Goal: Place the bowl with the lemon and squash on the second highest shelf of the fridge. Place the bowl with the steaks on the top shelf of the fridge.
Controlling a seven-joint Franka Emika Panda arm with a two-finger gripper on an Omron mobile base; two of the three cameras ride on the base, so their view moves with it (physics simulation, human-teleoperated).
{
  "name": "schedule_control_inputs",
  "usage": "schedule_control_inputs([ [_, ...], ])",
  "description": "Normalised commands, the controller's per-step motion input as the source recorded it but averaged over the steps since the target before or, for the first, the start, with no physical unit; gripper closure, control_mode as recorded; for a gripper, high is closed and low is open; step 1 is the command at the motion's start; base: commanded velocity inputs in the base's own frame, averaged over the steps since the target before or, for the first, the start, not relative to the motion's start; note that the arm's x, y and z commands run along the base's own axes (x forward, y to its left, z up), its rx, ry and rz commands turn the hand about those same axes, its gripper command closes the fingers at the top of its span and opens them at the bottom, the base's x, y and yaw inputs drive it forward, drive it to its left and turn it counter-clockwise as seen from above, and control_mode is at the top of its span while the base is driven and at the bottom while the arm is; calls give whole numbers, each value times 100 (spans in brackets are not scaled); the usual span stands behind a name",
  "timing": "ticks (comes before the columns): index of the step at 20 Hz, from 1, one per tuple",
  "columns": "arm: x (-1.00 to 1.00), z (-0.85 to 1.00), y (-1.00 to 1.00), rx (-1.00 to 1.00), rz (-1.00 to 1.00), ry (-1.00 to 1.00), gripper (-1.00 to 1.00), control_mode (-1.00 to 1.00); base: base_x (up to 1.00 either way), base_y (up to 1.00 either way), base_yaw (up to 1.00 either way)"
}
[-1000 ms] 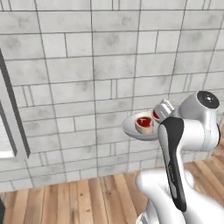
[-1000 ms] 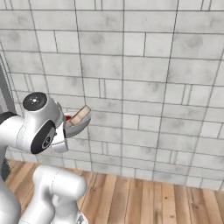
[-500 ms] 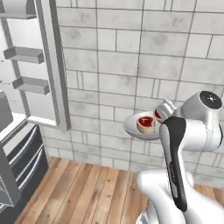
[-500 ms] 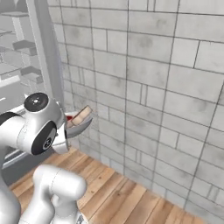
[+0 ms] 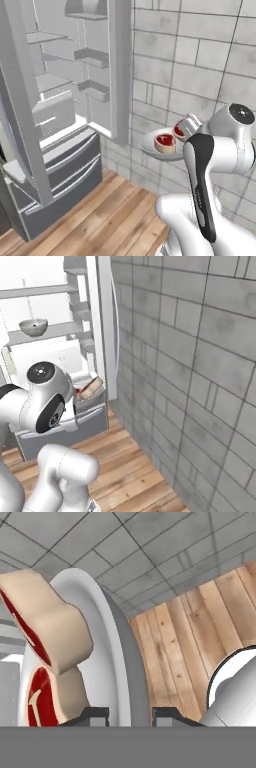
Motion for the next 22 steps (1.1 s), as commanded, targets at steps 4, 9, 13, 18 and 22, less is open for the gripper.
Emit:
schedule_control_inputs([
  [4, 0, 0, 0, 0, 0, 0, 100, 100, 77, -21, 57],
  [9, 0, 0, 0, 0, 0, 0, 100, 100, 25, -11, 73],
  [13, 0, 0, 0, 0, 0, 0, 100, 100, 63, -34, 60],
  [18, 0, 0, 0, 0, 0, 0, 100, 100, 93, -30, 33],
  [22, 0, 0, 0, 0, 0, 0, 100, 100, 61, -54, 27],
])
